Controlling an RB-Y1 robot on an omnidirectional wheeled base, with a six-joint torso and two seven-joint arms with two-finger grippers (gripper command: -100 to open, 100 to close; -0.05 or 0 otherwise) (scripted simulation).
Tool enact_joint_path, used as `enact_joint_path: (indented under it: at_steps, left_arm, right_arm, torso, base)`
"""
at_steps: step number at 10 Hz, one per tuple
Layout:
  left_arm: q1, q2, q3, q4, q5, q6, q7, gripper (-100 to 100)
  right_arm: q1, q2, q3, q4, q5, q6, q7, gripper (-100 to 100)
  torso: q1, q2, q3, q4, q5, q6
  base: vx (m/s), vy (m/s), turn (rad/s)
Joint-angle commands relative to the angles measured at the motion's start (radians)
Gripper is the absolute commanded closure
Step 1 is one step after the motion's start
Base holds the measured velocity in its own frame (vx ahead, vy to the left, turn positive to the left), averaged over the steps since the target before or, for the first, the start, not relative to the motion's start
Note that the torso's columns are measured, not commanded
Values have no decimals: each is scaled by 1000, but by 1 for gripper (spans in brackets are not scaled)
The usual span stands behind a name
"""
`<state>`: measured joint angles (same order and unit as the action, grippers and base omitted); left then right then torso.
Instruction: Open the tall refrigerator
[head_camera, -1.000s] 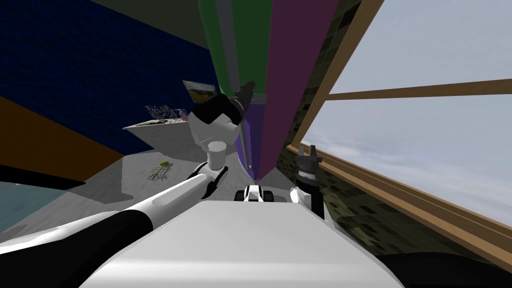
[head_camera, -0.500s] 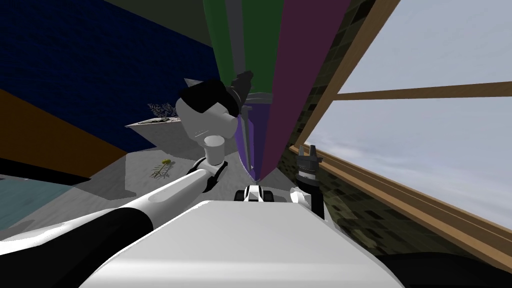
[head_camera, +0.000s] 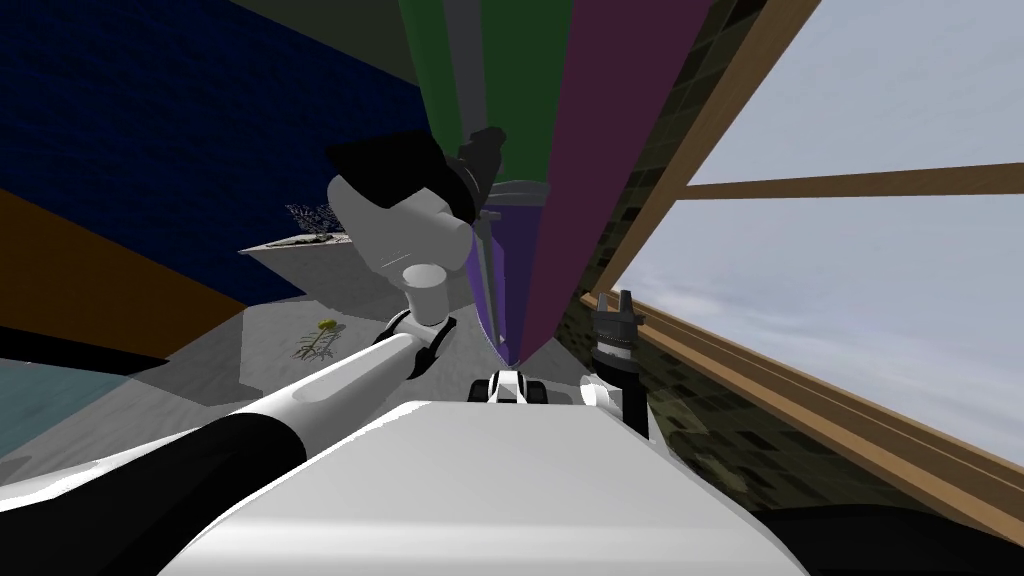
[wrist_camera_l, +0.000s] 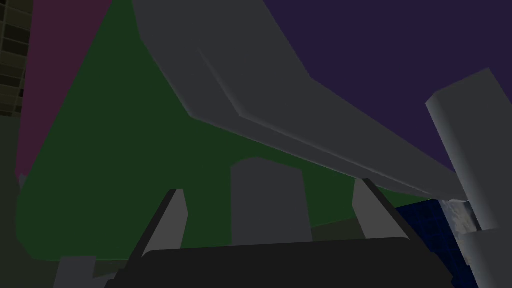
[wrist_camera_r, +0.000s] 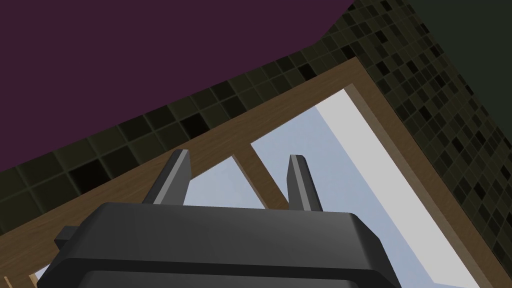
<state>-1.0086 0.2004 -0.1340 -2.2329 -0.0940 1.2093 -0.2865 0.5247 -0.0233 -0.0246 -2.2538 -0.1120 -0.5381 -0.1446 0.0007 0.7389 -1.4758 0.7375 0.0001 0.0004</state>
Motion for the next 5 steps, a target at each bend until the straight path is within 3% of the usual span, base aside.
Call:
enact_joint_path:
  at_steps: [1, 3, 4, 5]
  left_arm:
    - [41, -2, -11, 3, -7, -42, 3, 100]
    - [39, 1, -7, 2, -9, -46, 1, 100]
    - [33, -4, -9, -9, 12, -41, 6, 100]
    - [24, -10, -14, -20, 35, -33, 10, 100]
  right_arm:
    - [0, 0, 0, 0, 0, 0, 0, 0]
    - [0, 0, 0, 0, 0, 0, 0, 0]
    - [0, 0, 0, 0, 0, 0, 0, 0]
    - [0, 0, 0, 0, 0, 0, 0, 0]
  torso:
    - [1, 2, 2, -1, 1, 1]
    - [0, 0, 2, -2, 1, 1]
    - [-4, -1, 1, -1, -2, 1]
    - [1, -1, 0, 1, -1, 2]
  base:
    - [-87, 25, 17]
    - [-65, 16, 8]
    - [4, 145, -23]
    - [40, 332, -111]
